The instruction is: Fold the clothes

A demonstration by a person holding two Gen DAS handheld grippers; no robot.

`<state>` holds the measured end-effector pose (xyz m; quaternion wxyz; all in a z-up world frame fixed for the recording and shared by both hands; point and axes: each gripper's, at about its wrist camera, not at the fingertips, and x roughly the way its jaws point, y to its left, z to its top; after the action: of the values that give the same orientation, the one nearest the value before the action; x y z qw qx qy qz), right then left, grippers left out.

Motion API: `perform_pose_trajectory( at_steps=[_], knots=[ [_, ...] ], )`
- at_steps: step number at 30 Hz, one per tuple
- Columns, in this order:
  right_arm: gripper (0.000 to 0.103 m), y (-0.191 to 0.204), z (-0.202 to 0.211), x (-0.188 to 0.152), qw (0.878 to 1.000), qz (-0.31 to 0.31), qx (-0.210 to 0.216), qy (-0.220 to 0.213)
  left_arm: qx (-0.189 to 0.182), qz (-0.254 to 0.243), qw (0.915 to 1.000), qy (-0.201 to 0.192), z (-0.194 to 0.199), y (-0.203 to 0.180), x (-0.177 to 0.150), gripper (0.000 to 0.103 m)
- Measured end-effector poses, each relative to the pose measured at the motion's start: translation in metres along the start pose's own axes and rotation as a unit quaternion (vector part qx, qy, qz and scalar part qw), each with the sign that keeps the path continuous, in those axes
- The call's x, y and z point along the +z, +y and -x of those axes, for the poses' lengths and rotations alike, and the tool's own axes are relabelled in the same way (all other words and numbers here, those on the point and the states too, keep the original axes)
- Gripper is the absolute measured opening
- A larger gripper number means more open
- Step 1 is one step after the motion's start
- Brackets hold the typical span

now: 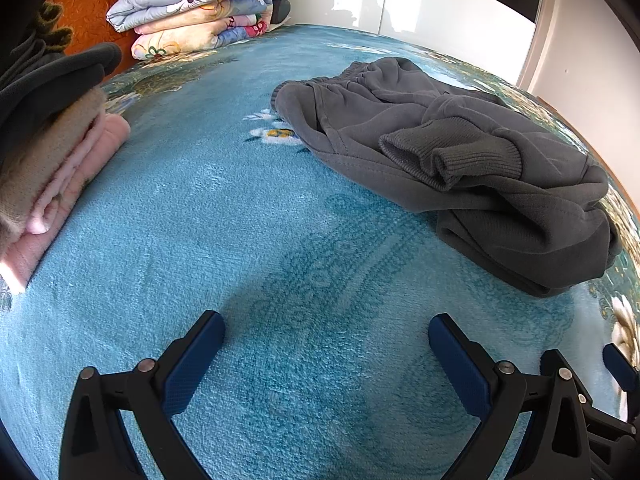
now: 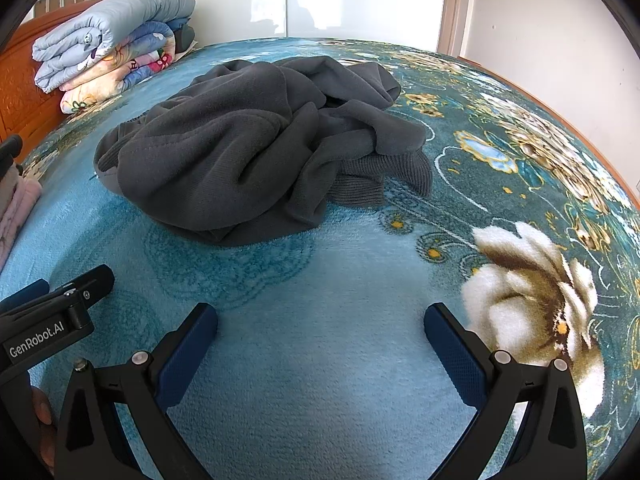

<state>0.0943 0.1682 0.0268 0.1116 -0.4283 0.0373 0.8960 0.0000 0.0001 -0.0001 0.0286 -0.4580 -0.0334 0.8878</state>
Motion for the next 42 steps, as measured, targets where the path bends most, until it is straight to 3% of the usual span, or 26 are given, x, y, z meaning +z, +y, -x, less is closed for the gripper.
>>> perform_pose_trajectory(
  at_steps=[17, 21, 26, 28, 32, 34, 36, 39, 41, 42],
  knots=[
    [0.103, 0.006, -0.002, -0.001, 1.0, 0.011, -0.018, 0.004, 0.007, -0.005, 1.0, 0.001, 0.0, -0.003, 0.001, 0.103],
    [0.103, 0.006, -0.003, 0.0, 1.0, 0.01, -0.018, 0.006, -0.011, 0.006, 0.9999, -0.003, 0.0, 0.0, 0.0, 0.103],
    [0.103, 0.004, -0.004, 0.001, 1.0, 0.007, -0.014, 0.012, -0.073, 0.03, 0.9967, -0.016, 0.006, 0.014, 0.001, 0.103],
    [0.103, 0.0, -0.005, 0.002, 1.0, -0.002, -0.002, 0.016, -0.125, 0.062, 0.9897, -0.035, 0.01, 0.027, 0.002, 0.103],
    [0.103, -0.009, 0.007, 0.01, 0.999, -0.04, 0.024, 0.014, -0.215, 0.122, 0.9655, -0.082, 0.019, 0.057, 0.003, 0.103],
    [0.103, -0.008, 0.026, 0.015, 0.996, -0.062, 0.052, -0.026, -0.212, 0.147, 0.9607, -0.101, 0.028, 0.07, 0.004, 0.103],
    [0.103, 0.006, 0.037, 0.027, 0.996, -0.041, 0.056, -0.056, -0.207, 0.171, 0.9562, -0.117, 0.035, 0.083, 0.005, 0.103],
    [0.1, 0.032, 0.029, 0.047, 0.998, 0.007, 0.052, -0.043, -0.213, 0.198, 0.9514, -0.102, 0.027, 0.093, 0.009, 0.103],
    [0.077, 0.045, 0.014, 0.057, 0.997, 0.021, 0.073, -0.017, -0.229, 0.211, 0.9462, -0.087, 0.017, 0.098, 0.008, 0.103],
    [0.076, 0.049, 0.006, 0.061, 0.996, 0.023, 0.086, -0.003, -0.236, 0.219, 0.944, -0.073, 0.011, 0.099, 0.007, 0.103]
  ],
)
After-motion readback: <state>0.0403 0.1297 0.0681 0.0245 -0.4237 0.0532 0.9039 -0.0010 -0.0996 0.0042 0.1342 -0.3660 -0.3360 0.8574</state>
